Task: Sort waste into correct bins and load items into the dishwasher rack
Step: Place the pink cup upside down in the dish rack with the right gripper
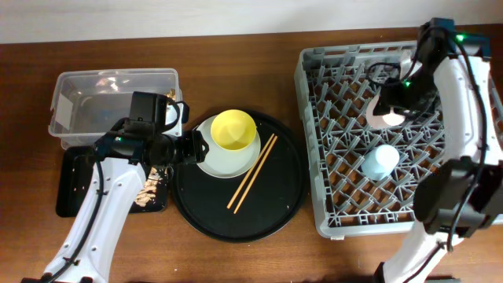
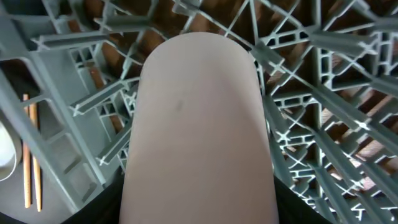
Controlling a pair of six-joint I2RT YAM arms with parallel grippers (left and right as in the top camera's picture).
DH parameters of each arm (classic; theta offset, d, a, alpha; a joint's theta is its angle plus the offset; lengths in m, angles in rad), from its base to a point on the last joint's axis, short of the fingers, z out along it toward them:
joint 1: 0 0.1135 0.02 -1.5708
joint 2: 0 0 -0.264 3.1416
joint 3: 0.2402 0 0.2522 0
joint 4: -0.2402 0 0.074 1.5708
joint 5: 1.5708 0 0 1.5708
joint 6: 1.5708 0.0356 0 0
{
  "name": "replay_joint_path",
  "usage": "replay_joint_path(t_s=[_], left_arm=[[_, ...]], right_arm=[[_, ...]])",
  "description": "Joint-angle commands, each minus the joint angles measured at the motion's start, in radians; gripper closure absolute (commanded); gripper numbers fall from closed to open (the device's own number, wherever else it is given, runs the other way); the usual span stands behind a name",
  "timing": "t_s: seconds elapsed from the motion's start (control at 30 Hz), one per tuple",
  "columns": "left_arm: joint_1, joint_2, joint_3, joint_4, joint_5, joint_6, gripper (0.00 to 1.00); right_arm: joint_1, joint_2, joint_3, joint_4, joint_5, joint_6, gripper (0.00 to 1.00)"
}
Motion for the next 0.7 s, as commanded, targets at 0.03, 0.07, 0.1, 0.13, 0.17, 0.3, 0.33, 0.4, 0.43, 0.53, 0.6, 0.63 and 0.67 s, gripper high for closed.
replay_joint_path(t_s=[0.03, 0.07, 0.1, 0.13, 0.17, 0.3, 0.33, 0.4, 0.43, 0.53, 0.6, 0.63, 0.67], left_arm=[[0.000, -0.015, 0.004, -0.002, -0.013, 0.018, 0.40], [0.000, -0.015, 0.004, -0.002, -0.013, 0.018, 0.40], [0.000, -0.015, 0.004, -0.002, -0.013, 0.018, 0.40], [0.000, -0.015, 0.004, -0.002, -0.013, 0.018, 0.40], [0.000, -0.015, 0.004, -0.001, -0.013, 0.018, 0.40], [0.001, -0.015, 0.004, -0.008, -0.016, 0.018, 0.36], [0.002, -0.015, 0.004, -0.030, -0.053, 0.018, 0.32], [0.003, -0.015, 0.004, -0.097, -0.170, 0.018, 0.31], [0.003, -0.015, 0.004, -0.139, -0.234, 0.018, 0.30], [0.027, -0.015, 0.004, -0.224, -0.302, -0.002, 0.27], [0.079, -0.015, 0.004, -0.234, -0.300, -0.063, 0.26], [0.101, -0.015, 0.004, -0.237, -0.300, -0.085, 0.25], [0.138, -0.015, 0.004, -0.245, -0.297, -0.107, 0.23]], right_arm=[[-0.006, 0.061, 0.022, 0.003, 0.012, 0.005, 0.49], [-0.005, 0.076, 0.021, 0.003, 0.011, 0.005, 0.49], [-0.005, 0.087, 0.021, 0.004, 0.008, 0.005, 0.46], [-0.003, 0.099, 0.021, 0.008, 0.007, 0.005, 0.39], [0.002, 0.109, 0.021, 0.016, 0.006, 0.005, 0.24], [0.031, 0.113, 0.021, 0.018, -0.019, 0.005, 0.07], [0.035, 0.109, 0.022, 0.002, -0.019, 0.005, 0.07], [0.042, 0.076, 0.023, -0.013, -0.023, 0.005, 0.09], [0.049, 0.036, 0.025, -0.011, -0.043, 0.005, 0.10], [0.109, -0.093, 0.027, 0.009, -0.110, -0.022, 0.10], [0.181, -0.135, 0.027, 0.027, -0.124, -0.029, 0.10], [0.210, -0.139, 0.027, 0.035, -0.124, -0.029, 0.10], [0.274, -0.136, 0.027, 0.050, -0.129, -0.028, 0.10]])
